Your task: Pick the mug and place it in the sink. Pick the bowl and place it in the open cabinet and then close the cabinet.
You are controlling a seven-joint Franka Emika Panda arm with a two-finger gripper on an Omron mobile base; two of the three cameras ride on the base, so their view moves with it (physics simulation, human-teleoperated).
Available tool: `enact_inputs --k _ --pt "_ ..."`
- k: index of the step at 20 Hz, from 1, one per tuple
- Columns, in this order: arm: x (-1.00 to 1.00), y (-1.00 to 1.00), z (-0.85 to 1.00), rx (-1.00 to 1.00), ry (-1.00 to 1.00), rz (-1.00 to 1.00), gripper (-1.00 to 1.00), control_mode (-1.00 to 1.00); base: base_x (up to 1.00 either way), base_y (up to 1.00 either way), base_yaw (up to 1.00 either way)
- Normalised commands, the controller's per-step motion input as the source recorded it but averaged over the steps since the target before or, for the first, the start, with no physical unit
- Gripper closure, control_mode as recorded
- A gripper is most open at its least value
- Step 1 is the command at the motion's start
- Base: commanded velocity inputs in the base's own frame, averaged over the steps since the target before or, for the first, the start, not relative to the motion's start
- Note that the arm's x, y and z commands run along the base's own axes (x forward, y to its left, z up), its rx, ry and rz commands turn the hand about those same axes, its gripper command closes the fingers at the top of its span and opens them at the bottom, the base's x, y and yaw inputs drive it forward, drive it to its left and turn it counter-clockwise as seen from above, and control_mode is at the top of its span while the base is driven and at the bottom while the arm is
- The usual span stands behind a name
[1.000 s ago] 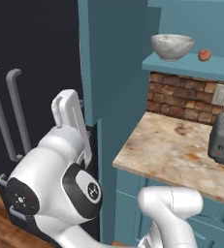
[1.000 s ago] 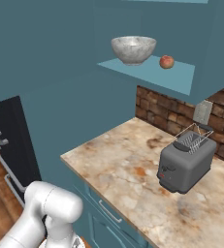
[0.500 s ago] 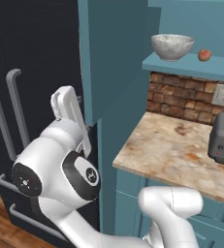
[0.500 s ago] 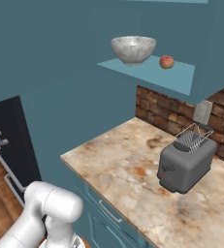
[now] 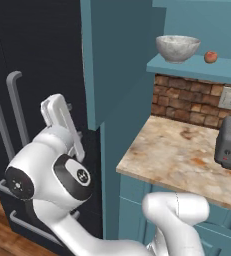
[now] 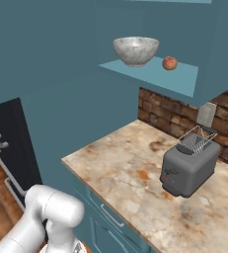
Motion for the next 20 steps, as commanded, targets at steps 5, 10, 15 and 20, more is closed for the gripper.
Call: enact_inputs --k 5,10,15,20 --pt "0.18 0.17 -0.01 0.05 0.00 -0.12 -1.00 -1.00 0.00 0.00 0.00" --pt "0.07 0.14 0.00 0.00 0.00 -0.26 -1.00 -1.00 0.00 0.00 0.00" --pt "0.02 0.17 -0.04 0.00 0.00 -0.27 -1.00 -1.00 0.00 0.00 0.00" --pt "0.04 0.13 -0.08 0.00 0.00 -0.25 -1.00 -1.00 0.00 0.00 0.00"
